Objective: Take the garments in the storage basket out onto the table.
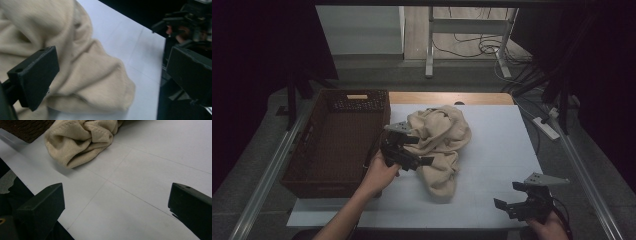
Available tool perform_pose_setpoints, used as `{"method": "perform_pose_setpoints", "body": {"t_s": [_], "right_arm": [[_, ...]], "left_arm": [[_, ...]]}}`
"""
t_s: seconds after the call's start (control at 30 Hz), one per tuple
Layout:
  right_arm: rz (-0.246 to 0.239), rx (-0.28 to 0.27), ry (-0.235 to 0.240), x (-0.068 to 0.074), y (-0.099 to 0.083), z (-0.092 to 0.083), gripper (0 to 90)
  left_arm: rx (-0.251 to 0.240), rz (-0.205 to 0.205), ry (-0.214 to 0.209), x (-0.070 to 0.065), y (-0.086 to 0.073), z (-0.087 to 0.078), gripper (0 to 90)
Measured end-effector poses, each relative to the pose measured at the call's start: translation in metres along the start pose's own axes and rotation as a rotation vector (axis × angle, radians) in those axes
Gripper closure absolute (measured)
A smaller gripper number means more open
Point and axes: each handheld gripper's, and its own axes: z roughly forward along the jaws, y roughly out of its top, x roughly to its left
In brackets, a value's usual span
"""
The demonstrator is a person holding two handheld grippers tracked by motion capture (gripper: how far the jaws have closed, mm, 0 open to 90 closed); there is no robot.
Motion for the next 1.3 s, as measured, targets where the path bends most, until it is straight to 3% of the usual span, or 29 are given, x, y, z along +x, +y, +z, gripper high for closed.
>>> {"method": "perform_pose_setpoints", "body": {"t_s": [0.13,0.23,0.7,0.83,1.07,1.17,1.3], "right_arm": [[-0.002,-0.001,0.001,0.000,0.000,0.000,1.0],[-0.004,-0.001,0.001,0.000,0.000,0.000,1.0],[-0.011,0.002,-0.001,0.001,0.000,0.000,1.0],[-0.014,0.001,0.000,0.001,0.000,0.000,1.0],[-0.016,-0.002,-0.004,0.002,0.000,0.000,1.0],[-0.016,-0.001,-0.004,0.002,0.000,0.000,1.0],[-0.014,-0.003,-0.004,0.002,0.000,0.000,1.0]], "left_arm": [[-0.016,0.027,-0.025,-0.014,-0.009,-0.008,0.0],[-0.016,0.019,-0.036,-0.021,-0.017,-0.010,0.0],[-0.010,0.016,-0.011,-0.051,-0.069,-0.032,0.0],[0.006,0.024,0.017,-0.059,-0.084,-0.043,0.0],[0.002,-0.021,0.076,-0.062,-0.115,-0.068,0.0],[-0.023,-0.060,0.058,-0.059,-0.126,-0.079,0.5],[-0.016,-0.077,0.116,-0.060,-0.137,-0.092,0.0]]}}
